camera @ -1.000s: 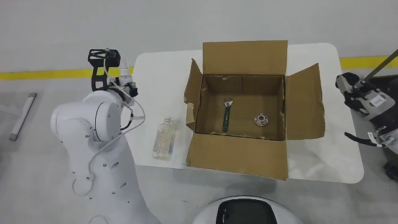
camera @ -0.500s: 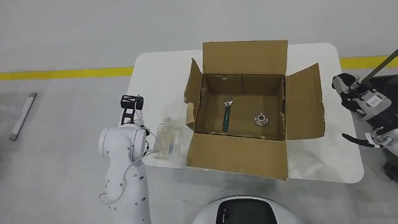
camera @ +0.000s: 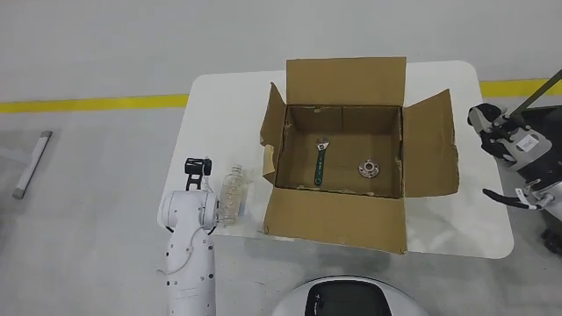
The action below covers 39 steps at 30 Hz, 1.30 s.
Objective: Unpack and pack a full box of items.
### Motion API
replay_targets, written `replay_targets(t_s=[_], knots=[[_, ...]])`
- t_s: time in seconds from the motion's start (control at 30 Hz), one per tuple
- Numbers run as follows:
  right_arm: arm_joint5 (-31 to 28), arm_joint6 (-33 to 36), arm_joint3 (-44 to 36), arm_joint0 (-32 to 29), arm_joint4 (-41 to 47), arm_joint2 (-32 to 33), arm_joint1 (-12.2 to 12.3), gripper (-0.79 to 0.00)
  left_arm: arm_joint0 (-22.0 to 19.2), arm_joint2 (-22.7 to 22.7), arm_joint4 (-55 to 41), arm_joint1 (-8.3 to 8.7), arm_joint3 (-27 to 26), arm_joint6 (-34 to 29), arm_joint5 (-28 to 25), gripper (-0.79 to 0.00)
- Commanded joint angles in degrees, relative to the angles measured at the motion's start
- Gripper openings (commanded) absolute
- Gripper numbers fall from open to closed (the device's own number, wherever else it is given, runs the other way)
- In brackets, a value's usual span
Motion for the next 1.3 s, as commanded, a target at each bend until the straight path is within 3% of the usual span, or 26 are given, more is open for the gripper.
replay_targets(t_s=[0.0,0.67,0.73,0.8,0.83,0.9,0.93,0.97,1.03,1.27], knots=[[0.02,-0.11,-0.08,-0.02,-0.01,0.00,-0.01,-0.785,-0.86,0.13,-0.17,0.04,1.19,0.39,0.79,-0.785],[0.47,-0.16,0.05,0.13,-0.53,0.14,0.01,-0.785,-6.25,1.28,2.79,1.11,11.29,2.54,-0.71,-0.785],[0.60,-0.16,0.06,0.15,-0.54,0.14,0.01,-0.785,-6.38,1.43,2.88,1.18,11.63,2.55,-0.62,-0.717],[0.63,-0.18,0.01,0.16,-0.75,0.14,0.01,-0.785,-6.51,1.54,2.89,1.24,11.96,2.46,-0.50,-0.483],[0.63,-0.15,0.01,0.15,-0.84,0.13,0.01,-0.785,-6.59,1.61,2.75,1.26,12.12,2.33,-0.55,-0.419],[0.74,-0.12,0.13,0.11,-0.94,0.12,0.01,-0.785,-6.67,1.91,2.56,1.31,12.37,2.18,-1.02,-0.416],[0.85,-0.04,0.21,0.09,-1.05,0.12,0.01,-0.785,-6.67,1.99,2.49,1.33,12.45,2.11,-1.08,-0.289],[0.89,-0.03,0.21,0.11,-1.06,0.09,0.01,-0.785,-6.68,2.06,2.45,1.36,12.50,2.07,-1.09,-0.114],[1.05,-0.06,0.21,0.13,-1.09,0.06,0.01,-0.785,-6.70,2.16,2.40,1.42,12.58,1.96,-1.02,0.000],[1.27,0.03,0.23,0.59,-0.89,-0.17,0.01,-0.785,-6.95,2.65,3.14,1.66,11.44,1.52,-0.59,0.000]])
